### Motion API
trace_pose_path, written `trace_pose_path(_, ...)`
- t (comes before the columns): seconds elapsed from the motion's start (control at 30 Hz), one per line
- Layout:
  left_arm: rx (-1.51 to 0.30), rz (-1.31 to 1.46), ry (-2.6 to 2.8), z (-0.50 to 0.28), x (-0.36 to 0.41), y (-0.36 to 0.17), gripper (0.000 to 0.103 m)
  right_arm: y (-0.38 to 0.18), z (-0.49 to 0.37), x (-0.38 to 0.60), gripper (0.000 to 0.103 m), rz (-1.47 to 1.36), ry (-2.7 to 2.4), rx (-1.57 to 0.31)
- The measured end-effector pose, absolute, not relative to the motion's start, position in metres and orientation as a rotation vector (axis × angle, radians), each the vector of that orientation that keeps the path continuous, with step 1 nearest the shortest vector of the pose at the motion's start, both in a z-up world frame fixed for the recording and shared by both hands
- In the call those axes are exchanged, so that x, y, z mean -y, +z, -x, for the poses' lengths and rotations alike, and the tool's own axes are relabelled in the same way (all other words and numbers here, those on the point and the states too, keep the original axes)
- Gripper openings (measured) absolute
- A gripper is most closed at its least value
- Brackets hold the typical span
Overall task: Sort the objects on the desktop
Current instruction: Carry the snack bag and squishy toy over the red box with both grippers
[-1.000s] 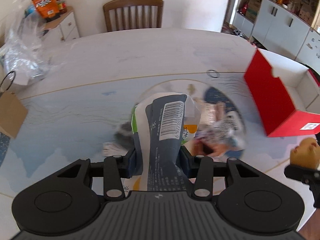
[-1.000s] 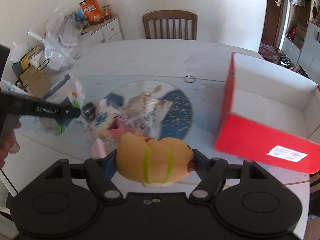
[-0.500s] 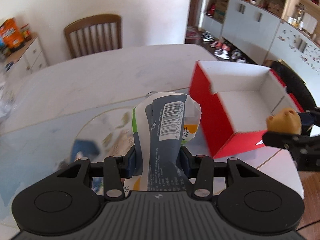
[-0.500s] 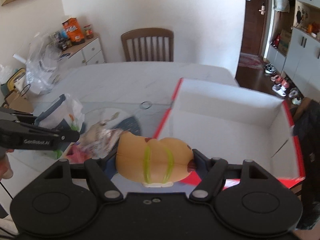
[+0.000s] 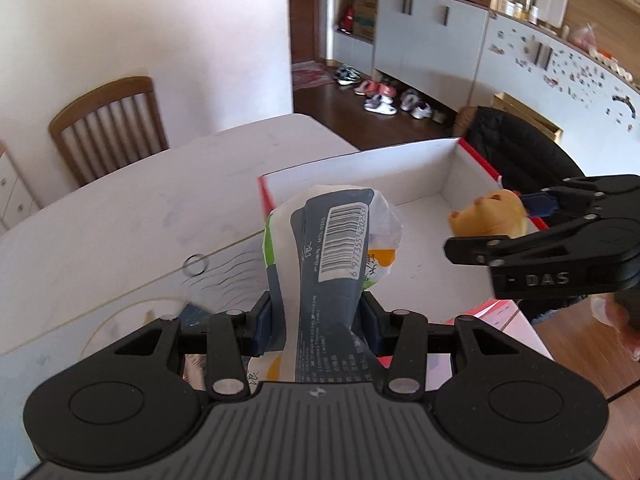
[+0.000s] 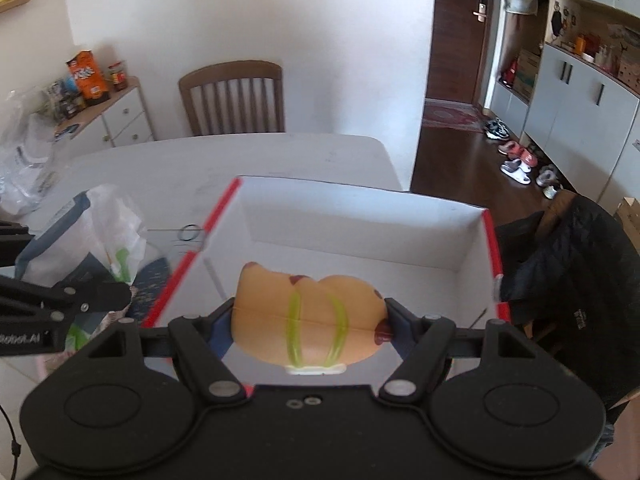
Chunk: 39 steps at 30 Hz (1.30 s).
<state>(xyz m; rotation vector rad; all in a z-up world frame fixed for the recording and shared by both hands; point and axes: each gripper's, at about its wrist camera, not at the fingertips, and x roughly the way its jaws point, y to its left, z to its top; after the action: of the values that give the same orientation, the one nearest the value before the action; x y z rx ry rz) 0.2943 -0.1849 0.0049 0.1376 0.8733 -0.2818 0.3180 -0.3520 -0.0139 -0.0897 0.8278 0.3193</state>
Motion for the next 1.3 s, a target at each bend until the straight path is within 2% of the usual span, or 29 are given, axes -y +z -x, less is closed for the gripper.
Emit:
trace_pose_path(0.3, -0.951, -0.148, -0.301, -0.336, 0.207, -0.011, 0.044, -0.034, -0.345, 0.365, 0.074, 0.150, 0.315, -0.847)
trace_pose_path(0.63, -0.959, -0.294, -0.356, -0.369, 0.234, -0.034, 0.046, -0.065, -0.373, 0.364, 0.074, 0.188, 0.365, -0.923)
trace_pose_path(1.03, -0.957, -0.363, -0.348, -0.390, 0.247, -0.051, 0.047, -0.078, -0.381, 0.358, 0.074, 0.249, 0.408, -0.956)
trace_pose_path(1.3, -1.024, -0.359, -0.390, -0.409, 0.260, -0.063, 0.046, -0.087, -0.378, 0.353, 0.074, 0.322, 0.425, -0.966)
